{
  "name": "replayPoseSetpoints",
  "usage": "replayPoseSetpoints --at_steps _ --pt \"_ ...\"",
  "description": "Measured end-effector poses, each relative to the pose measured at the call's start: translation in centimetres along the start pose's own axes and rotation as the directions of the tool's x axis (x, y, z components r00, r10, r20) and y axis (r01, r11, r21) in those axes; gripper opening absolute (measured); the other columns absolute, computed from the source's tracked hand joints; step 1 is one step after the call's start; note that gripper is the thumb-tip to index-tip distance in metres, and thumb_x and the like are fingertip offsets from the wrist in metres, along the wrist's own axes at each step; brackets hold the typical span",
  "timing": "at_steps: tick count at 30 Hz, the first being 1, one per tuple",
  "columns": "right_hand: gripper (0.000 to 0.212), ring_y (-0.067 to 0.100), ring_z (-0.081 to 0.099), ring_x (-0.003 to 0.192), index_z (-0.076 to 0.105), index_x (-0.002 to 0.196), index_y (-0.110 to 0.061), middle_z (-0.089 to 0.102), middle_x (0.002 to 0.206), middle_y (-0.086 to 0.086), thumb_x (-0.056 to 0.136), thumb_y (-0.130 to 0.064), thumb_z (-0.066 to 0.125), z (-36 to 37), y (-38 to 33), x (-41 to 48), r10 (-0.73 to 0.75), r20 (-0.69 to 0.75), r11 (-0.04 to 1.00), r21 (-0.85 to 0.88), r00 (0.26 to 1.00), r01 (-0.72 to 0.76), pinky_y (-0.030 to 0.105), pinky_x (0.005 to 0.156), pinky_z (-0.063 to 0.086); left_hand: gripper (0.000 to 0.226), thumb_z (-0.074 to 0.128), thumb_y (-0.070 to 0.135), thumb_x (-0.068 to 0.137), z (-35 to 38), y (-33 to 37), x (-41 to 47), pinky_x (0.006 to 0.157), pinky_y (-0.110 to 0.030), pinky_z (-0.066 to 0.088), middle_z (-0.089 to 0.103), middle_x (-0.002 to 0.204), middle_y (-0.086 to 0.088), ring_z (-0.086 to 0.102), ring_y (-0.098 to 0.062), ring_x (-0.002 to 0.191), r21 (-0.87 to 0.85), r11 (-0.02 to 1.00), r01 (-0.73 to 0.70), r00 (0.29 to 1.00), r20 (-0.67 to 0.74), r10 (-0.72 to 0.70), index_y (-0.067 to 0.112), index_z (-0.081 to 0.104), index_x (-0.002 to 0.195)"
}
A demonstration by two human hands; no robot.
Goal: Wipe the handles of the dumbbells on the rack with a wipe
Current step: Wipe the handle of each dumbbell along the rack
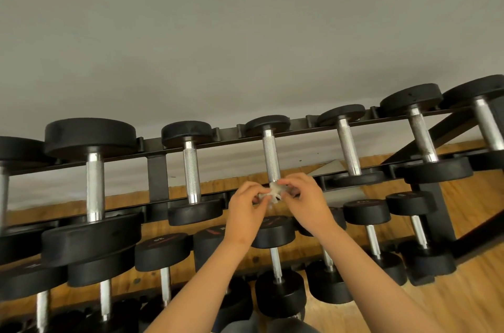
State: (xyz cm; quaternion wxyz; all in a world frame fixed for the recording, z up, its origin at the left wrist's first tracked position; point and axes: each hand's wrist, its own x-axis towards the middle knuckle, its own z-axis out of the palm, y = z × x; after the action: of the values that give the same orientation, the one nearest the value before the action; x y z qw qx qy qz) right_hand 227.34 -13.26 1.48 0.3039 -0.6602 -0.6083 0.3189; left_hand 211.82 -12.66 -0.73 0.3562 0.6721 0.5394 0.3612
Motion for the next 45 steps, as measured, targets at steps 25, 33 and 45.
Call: replayPoseSetpoints --at_steps 25,33,45 --pt "0.025 0.004 0.047 0.106 0.065 0.107 -0.019 0.056 0.107 -0.009 0.084 -0.009 0.069 0.2 -0.2 0.0 -0.088 0.014 0.985 -0.147 0.996 0.090 0.000 0.085 0.032 0.020 0.067 0.005 0.087 0.1 -3.6 -1.5 0.073 -0.022 0.051 0.068 0.081 0.005 0.063 -0.006 0.077 -0.078 0.941 0.328 0.942 -0.046 -0.332 0.024 0.068 0.081" --pt "0.021 0.006 0.049 0.105 0.067 0.105 -0.018 0.060 0.107 -0.006 0.086 -0.010 0.069 0.5 0.5 -0.3 -0.087 -0.023 0.984 -0.159 0.996 0.082 0.002 0.084 0.034 0.005 0.069 0.018 0.088 1.1 -1.4 -1.5 0.077 -0.018 0.052 0.070 0.086 0.006 0.065 -0.006 0.083 -0.199 0.948 0.249 0.955 -0.113 -0.274 0.023 0.072 0.088" --pt "0.020 0.002 0.047 0.105 0.067 0.108 -0.020 0.057 0.107 -0.010 0.088 -0.017 0.068 0.0 0.9 -0.4 -0.090 0.009 0.986 -0.142 0.996 0.090 0.002 0.086 0.033 0.004 0.069 0.015 0.088 1.8 -2.5 -0.7 0.077 -0.027 0.053 0.072 0.083 0.003 0.066 -0.012 0.081 -0.437 0.814 0.383 0.870 -0.126 -0.477 0.016 0.072 0.085"
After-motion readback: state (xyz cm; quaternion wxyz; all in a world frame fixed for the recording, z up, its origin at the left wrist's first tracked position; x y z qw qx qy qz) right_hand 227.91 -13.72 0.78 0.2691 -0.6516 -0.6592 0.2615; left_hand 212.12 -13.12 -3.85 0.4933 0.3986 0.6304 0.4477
